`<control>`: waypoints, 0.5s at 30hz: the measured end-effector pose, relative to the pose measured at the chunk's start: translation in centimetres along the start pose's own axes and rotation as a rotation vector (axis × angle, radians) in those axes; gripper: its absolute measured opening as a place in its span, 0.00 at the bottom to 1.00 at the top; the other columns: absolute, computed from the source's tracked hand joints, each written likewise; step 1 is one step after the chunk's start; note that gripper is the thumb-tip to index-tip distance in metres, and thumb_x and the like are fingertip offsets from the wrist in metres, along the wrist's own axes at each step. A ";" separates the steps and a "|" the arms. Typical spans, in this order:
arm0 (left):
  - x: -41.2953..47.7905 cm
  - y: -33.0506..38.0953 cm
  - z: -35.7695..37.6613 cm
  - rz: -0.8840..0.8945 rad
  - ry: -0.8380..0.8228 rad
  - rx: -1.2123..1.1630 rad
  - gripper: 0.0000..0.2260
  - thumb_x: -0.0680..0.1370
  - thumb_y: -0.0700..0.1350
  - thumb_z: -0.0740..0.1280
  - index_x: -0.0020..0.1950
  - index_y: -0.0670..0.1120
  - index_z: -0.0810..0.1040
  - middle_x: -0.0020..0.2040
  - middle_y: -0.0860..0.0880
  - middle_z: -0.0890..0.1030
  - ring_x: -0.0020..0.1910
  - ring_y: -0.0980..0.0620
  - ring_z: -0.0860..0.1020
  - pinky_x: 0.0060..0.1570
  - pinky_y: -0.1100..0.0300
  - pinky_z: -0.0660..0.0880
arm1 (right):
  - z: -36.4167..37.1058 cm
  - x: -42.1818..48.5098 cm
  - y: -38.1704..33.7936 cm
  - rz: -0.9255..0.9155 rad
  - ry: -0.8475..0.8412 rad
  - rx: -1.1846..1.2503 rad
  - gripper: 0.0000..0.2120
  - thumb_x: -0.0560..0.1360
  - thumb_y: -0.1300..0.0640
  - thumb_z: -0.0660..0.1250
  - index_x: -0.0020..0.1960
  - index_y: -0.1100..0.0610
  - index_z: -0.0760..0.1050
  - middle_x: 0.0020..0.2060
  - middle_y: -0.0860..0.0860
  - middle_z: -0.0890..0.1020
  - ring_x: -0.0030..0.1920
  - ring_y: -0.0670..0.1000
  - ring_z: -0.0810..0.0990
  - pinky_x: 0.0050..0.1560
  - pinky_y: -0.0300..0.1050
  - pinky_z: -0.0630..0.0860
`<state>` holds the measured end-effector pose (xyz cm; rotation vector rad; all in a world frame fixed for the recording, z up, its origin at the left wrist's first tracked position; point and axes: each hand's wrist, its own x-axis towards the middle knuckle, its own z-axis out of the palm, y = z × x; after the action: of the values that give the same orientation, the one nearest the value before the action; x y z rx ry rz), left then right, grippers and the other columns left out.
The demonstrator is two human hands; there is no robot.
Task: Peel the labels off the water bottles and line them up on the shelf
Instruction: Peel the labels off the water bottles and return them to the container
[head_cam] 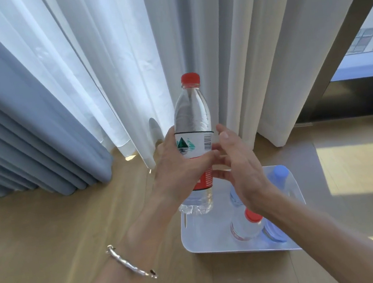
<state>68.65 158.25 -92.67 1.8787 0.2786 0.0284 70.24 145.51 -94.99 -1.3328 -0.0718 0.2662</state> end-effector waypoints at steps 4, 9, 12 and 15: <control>-0.6 0.3 0.0 -0.010 -0.084 -0.185 0.30 0.63 0.46 0.79 0.61 0.57 0.72 0.46 0.51 0.85 0.45 0.54 0.84 0.46 0.57 0.80 | -0.1 0.4 -0.6 0.057 -0.020 0.054 0.20 0.79 0.41 0.55 0.57 0.52 0.79 0.50 0.54 0.85 0.53 0.57 0.84 0.56 0.54 0.79; -0.7 0.0 0.4 -0.031 -0.080 -0.197 0.34 0.58 0.52 0.78 0.61 0.57 0.68 0.50 0.47 0.84 0.48 0.49 0.84 0.51 0.47 0.80 | 0.2 0.5 -0.6 0.151 -0.095 0.185 0.35 0.70 0.34 0.56 0.66 0.56 0.74 0.53 0.58 0.84 0.54 0.56 0.84 0.55 0.53 0.79; -1.0 0.4 0.3 -0.023 -0.152 -0.185 0.24 0.66 0.47 0.72 0.61 0.54 0.72 0.49 0.45 0.84 0.47 0.47 0.84 0.50 0.48 0.81 | 0.1 0.2 -0.1 0.195 -0.116 0.252 0.31 0.74 0.36 0.54 0.66 0.56 0.74 0.54 0.58 0.84 0.54 0.55 0.84 0.56 0.52 0.79; -0.8 0.3 0.5 0.018 -0.201 -0.020 0.16 0.69 0.60 0.70 0.55 0.56 0.78 0.47 0.48 0.84 0.47 0.47 0.84 0.49 0.47 0.81 | 0.2 -0.2 0.4 0.180 -0.060 0.248 0.27 0.77 0.38 0.55 0.66 0.55 0.73 0.54 0.57 0.84 0.55 0.55 0.84 0.56 0.53 0.79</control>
<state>68.01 157.54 -92.41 1.8475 0.1228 -0.1441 69.94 145.74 -95.33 -1.0854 0.0309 0.4534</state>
